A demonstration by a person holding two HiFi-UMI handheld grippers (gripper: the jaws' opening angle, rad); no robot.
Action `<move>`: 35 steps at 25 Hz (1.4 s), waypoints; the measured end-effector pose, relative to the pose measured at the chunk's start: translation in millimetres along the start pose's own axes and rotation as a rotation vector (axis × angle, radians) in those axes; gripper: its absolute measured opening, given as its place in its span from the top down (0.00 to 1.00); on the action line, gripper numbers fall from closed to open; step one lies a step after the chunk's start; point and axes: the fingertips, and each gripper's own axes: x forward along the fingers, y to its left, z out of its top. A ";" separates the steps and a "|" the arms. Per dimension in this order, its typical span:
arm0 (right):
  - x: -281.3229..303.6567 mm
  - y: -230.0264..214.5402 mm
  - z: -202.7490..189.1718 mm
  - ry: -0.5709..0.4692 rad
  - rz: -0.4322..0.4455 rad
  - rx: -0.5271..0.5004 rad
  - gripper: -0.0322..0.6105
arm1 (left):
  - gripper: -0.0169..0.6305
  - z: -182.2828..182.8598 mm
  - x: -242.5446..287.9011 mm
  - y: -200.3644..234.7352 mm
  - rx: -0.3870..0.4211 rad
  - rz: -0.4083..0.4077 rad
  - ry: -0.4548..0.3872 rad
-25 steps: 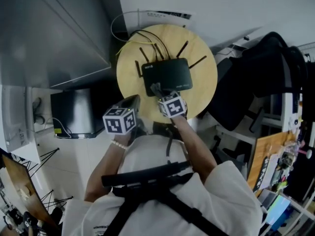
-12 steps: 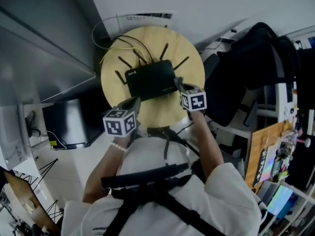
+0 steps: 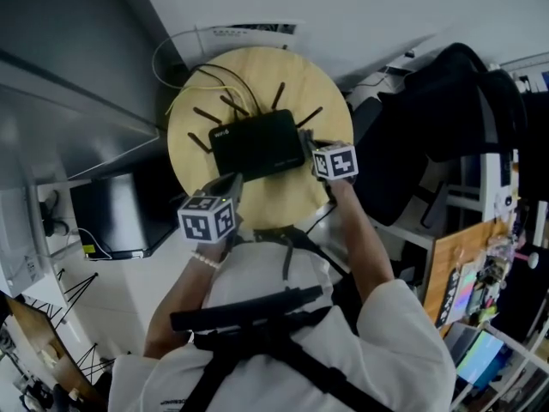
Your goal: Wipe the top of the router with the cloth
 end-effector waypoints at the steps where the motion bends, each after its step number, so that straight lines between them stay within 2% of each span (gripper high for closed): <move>1: 4.7 -1.6 0.9 0.007 0.018 0.012 0.89 | 0.98 -0.2 0.0 1.6 -0.006 0.007 -0.001; 9: 28.6 0.1 6.6 0.047 0.098 -0.006 0.89 | 0.98 -5.2 -5.7 15.3 -0.036 0.060 0.001; 16: 19.6 3.6 -8.9 0.058 0.118 0.007 0.89 | 0.98 -4.3 -8.1 14.4 -0.022 0.051 -0.001; 35: -13.4 38.7 -69.8 -0.042 0.027 0.206 0.89 | 0.98 -17.6 -8.3 -18.4 0.109 -0.064 0.049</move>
